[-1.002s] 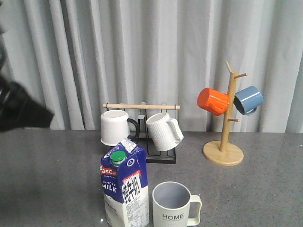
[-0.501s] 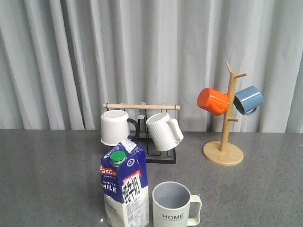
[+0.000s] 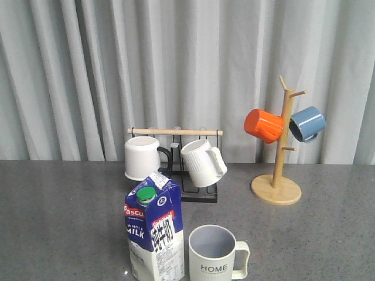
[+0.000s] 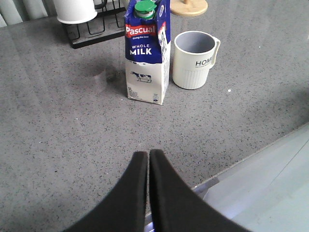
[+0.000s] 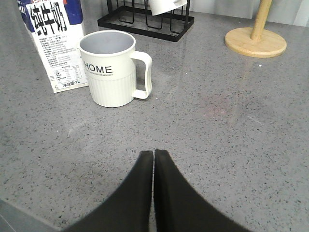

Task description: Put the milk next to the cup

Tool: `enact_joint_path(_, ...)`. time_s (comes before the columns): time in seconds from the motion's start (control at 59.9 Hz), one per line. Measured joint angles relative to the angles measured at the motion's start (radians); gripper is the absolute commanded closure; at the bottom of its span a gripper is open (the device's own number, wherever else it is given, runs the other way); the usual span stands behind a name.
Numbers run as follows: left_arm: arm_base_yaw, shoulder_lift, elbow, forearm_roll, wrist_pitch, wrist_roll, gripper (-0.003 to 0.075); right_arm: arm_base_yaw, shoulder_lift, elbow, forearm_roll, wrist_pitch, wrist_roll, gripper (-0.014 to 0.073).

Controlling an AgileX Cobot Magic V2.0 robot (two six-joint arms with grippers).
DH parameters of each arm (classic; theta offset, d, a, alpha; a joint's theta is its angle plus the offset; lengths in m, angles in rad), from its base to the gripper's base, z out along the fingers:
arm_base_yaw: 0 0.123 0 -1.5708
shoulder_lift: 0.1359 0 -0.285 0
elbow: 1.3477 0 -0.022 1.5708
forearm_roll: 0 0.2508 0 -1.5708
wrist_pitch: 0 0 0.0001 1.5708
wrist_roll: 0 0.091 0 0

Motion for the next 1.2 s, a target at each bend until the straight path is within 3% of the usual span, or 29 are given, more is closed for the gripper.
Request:
enact_joint_path(0.2,0.0,-0.008,0.035,0.021,-0.064,0.003,0.0728,0.0,0.0,0.0,0.0,0.0,0.0,0.0599)
enact_joint_path(0.334,0.022,-0.028,0.166,0.046,-0.304,0.004,0.0728,0.0,0.0,0.0,0.0,0.0,0.0,0.0599)
enact_joint_path(0.517,0.11,-0.132,0.488,0.053,-0.72,0.004,0.0728,0.0,0.0,0.0,0.0,0.0,0.0,0.0599)
enact_joint_path(0.651,0.164,-0.264,0.712,0.053,-0.907,0.001,0.0728,0.0,0.0,0.0,0.0,0.0,0.0,0.0599)
enact_joint_path(0.868,0.233,-0.479,0.93,0.051,-0.97,-0.002,0.0728,0.0,0.0,0.0,0.0,0.0,0.0,0.0599)
enact_joint_path(1.202,0.266,-0.5,0.95,0.051,-1.027,-0.031,0.0728,0.0,0.0,0.0,0.0,0.0,0.0,0.0599)
